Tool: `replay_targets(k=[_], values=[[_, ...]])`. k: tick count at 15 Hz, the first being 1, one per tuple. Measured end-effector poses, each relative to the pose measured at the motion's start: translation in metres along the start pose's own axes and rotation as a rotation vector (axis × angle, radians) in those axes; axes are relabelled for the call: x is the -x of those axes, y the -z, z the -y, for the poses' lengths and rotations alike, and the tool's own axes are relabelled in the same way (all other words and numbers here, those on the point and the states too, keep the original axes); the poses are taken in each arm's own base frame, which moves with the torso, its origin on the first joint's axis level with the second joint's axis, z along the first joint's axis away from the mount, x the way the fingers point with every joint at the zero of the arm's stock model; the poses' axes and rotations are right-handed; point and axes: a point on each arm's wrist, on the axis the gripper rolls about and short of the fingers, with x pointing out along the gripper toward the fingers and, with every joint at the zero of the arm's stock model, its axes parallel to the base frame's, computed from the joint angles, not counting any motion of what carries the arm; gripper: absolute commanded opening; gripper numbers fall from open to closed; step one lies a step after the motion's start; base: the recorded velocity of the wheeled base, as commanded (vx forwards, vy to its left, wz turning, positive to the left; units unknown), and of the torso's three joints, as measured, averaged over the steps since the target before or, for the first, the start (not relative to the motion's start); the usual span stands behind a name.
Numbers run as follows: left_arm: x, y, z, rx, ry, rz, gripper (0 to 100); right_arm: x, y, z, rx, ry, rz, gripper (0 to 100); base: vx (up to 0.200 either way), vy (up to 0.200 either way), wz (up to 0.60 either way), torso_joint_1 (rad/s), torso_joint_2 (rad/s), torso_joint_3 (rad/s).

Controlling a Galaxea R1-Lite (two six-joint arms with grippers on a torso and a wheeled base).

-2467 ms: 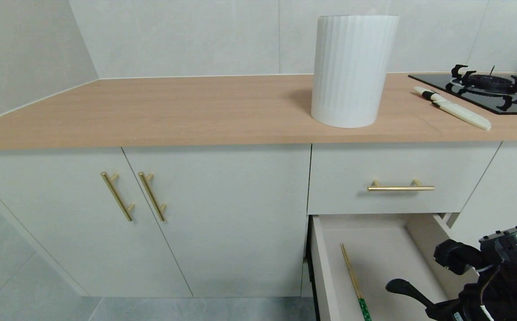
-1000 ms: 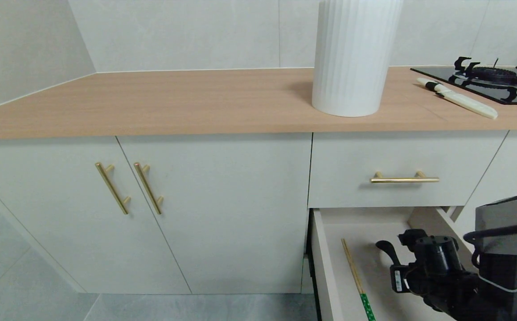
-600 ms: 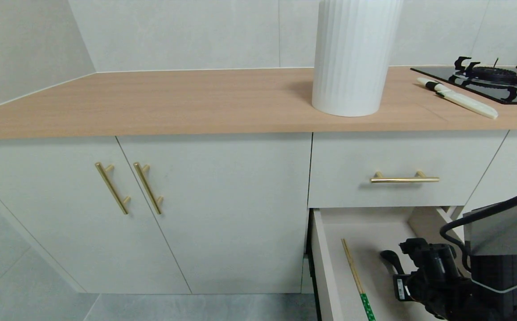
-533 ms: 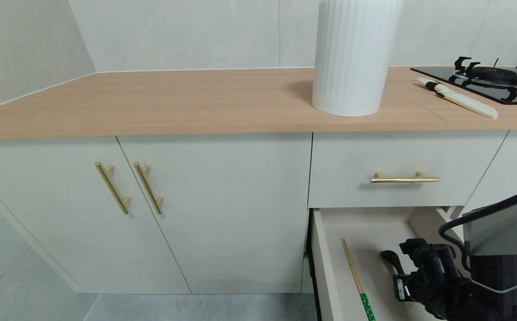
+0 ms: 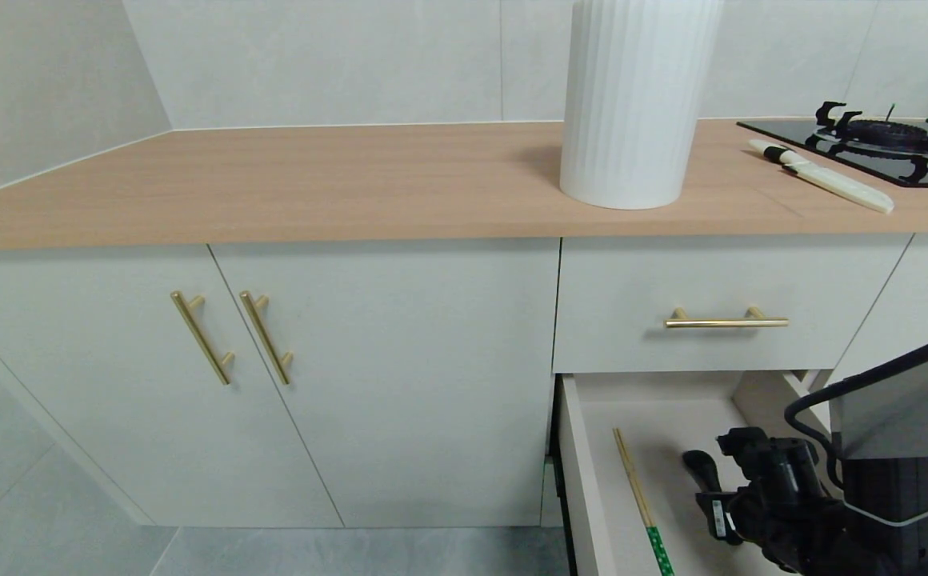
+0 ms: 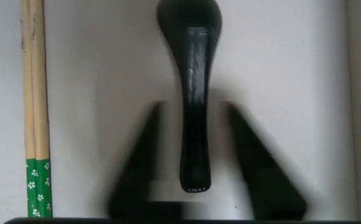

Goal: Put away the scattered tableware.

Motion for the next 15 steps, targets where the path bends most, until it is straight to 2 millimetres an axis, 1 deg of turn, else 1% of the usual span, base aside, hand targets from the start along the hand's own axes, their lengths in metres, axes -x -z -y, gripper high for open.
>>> replay_targets(k=[5, 8, 11, 13, 15], values=[[0.000, 0.000, 0.000, 0.000, 0.000, 0.000, 100, 0.005, -0.004, 0.000, -0.004, 0.002, 0.016, 100, 0.000, 0.000, 0.00, 0.000, 0.00, 0.000], [0.000, 0.000, 0.000, 0.000, 0.000, 0.000, 100, 0.017, -0.015, 0.003, -0.016, 0.004, 0.062, 100, 0.000, 0.000, 0.00, 0.000, 0.00, 0.000], [0.000, 0.000, 0.000, 0.000, 0.000, 0.000, 100, 0.040, -0.031, 0.007, -0.019, -0.002, 0.114, 100, 0.000, 0.000, 0.00, 0.000, 0.00, 0.000], [0.000, 0.000, 0.000, -0.004, 0.000, 0.000, 100, 0.059, -0.040, 0.010, -0.009, -0.002, 0.107, 100, 0.000, 0.000, 0.00, 0.000, 0.00, 0.000], [0.000, 0.000, 0.000, -0.003, 0.000, 0.000, 100, 0.081, -0.046, 0.014, 0.009, 0.000, 0.059, 100, 0.000, 0.000, 0.00, 0.000, 0.00, 0.000]])
